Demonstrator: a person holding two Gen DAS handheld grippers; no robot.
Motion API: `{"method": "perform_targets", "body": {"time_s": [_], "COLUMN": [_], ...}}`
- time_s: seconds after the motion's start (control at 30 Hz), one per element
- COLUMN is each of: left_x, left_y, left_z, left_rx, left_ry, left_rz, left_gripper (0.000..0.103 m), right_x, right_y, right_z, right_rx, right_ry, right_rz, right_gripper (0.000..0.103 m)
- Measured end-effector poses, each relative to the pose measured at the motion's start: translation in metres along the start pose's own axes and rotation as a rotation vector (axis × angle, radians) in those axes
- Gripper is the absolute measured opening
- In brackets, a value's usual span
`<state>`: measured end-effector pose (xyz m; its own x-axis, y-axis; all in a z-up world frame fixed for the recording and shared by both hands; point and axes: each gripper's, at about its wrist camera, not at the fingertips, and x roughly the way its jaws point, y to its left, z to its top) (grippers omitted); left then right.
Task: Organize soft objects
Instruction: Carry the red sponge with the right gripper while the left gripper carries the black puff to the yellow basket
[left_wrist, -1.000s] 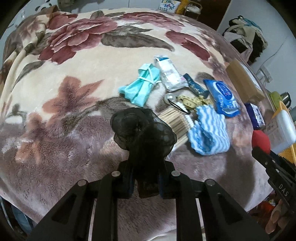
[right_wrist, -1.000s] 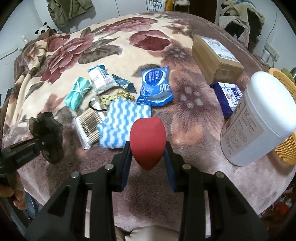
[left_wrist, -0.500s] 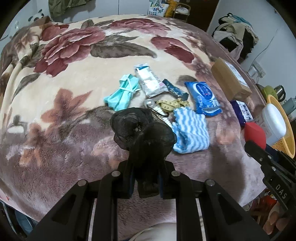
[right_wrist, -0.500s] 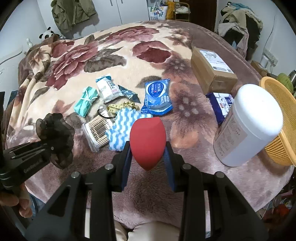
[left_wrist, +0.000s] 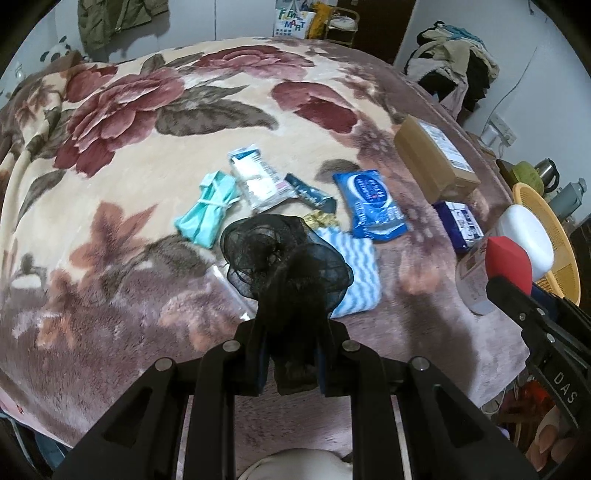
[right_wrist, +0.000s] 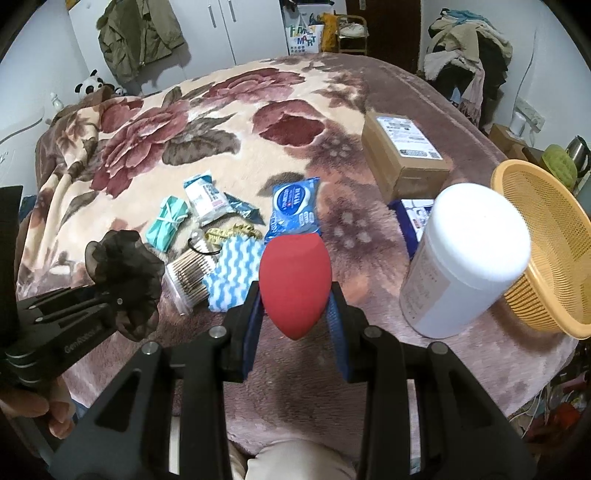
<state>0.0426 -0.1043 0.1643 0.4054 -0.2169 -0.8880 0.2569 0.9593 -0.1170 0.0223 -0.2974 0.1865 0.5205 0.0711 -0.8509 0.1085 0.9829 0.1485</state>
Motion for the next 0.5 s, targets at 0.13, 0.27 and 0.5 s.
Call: {"method": "perform_targets", "body": {"time_s": [0.13, 0.27, 0.5], "left_x": [-0.003, -0.007, -0.013], "left_y": [-0.013, -0.026, -0.051], "left_z": [0.007, 0.014, 0.025], "left_rx": [0.018, 0.038, 0.07], "left_ry": [-0.005, -0.017, -0.034], "left_rz": [-0.012, -0.023, -0.048], "left_gripper": [0.019, 0.019, 0.019], "right_x": [-0.007, -0.014, -0.027], "right_y": [-0.007, -0.015, -0.028], "right_z": [0.005, 0.01, 0.02], "right_rx": [0.008, 0.017, 0.022], "right_ry": [-0.015, -0.032, -0.065], "right_rz": [-0.004, -0.008, -0.019], "right_gripper": [0.034, 0.034, 0.034]}}
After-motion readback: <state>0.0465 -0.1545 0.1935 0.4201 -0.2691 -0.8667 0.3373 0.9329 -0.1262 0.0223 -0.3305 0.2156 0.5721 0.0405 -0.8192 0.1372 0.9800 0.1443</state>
